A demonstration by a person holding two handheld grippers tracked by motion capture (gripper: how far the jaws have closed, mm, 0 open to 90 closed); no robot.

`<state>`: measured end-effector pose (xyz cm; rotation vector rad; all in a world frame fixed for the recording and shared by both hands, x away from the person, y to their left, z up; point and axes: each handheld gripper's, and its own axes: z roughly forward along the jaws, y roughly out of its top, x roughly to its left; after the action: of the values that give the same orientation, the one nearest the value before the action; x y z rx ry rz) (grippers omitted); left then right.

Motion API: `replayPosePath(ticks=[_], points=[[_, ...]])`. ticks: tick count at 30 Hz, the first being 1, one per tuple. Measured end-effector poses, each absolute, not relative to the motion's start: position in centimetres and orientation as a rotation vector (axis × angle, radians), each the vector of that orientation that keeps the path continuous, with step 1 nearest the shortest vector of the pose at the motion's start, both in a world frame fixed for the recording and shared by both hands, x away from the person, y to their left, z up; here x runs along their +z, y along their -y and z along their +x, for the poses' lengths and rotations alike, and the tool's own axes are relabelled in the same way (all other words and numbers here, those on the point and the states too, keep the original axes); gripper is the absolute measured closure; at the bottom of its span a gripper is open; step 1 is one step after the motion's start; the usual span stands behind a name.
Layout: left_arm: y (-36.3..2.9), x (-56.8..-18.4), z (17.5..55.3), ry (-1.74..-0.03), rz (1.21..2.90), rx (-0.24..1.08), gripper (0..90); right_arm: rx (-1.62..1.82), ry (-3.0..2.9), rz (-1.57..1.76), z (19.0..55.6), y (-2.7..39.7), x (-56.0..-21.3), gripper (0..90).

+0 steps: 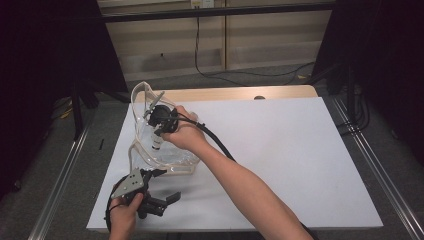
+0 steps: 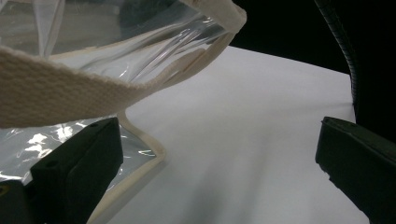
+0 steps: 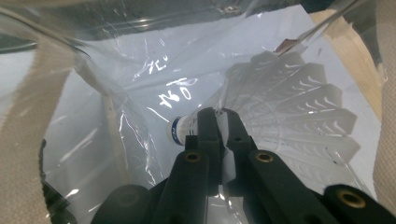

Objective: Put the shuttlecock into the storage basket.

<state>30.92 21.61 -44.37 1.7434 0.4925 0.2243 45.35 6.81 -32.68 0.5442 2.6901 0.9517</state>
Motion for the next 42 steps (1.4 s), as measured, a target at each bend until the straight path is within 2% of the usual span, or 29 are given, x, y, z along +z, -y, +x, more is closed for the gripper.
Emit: replayPosePath(ticks=[13,20,42], points=[[-21.6,-44.4,30.9,-0.498,1.741,0.215,0.8,0.902,-2.735,0.553,45.7,-6.9,-33.8,88.2],[-21.5,-44.4,30.9,-0.496,1.744,0.217,0.8,0.893,-2.742,0.566,45.6,-6.9,-34.2,76.8],[-21.5,-44.4,30.9,-0.489,1.748,0.221,0.8,0.884,-2.732,0.587,45.6,-6.5,-34.0,61.9]])
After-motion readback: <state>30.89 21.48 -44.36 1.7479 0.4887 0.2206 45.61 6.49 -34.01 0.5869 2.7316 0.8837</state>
